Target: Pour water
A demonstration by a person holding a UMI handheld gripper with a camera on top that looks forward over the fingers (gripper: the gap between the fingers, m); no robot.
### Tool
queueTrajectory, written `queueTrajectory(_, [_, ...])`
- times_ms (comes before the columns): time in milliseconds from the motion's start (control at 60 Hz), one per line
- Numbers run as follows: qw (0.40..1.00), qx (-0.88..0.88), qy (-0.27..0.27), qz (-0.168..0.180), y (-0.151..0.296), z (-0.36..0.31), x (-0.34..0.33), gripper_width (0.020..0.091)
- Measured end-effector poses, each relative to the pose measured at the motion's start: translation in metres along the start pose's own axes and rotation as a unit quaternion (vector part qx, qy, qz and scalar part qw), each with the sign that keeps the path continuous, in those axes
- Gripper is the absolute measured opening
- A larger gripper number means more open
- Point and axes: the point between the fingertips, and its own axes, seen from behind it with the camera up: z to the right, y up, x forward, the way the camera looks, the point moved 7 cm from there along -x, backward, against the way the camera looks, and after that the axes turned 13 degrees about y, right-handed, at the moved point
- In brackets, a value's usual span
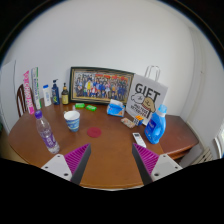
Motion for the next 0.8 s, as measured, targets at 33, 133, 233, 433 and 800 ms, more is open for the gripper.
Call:
queueTrajectory(33, [1.0, -0.003, 0.0, -0.001, -0.001, -0.002, 0.0, 0.0848])
queueTrajectory(133, [1.0, -0.01, -0.001, -0.006, -0.007, -0.016, 0.002, 0.0851])
queueTrajectory(233, [1.0, -0.014, 0.003, -0.011, -0.017, -0.042, 0.003, 0.085])
queueTrajectory(433, [0.999, -0.016, 0.042, -0.009, -0.038, -0.132, 0.022, 0.0852])
queueTrajectory(800, [0.995, 0.019, 0.078, 0.065, -0.03, -0.246, 0.147, 0.0841])
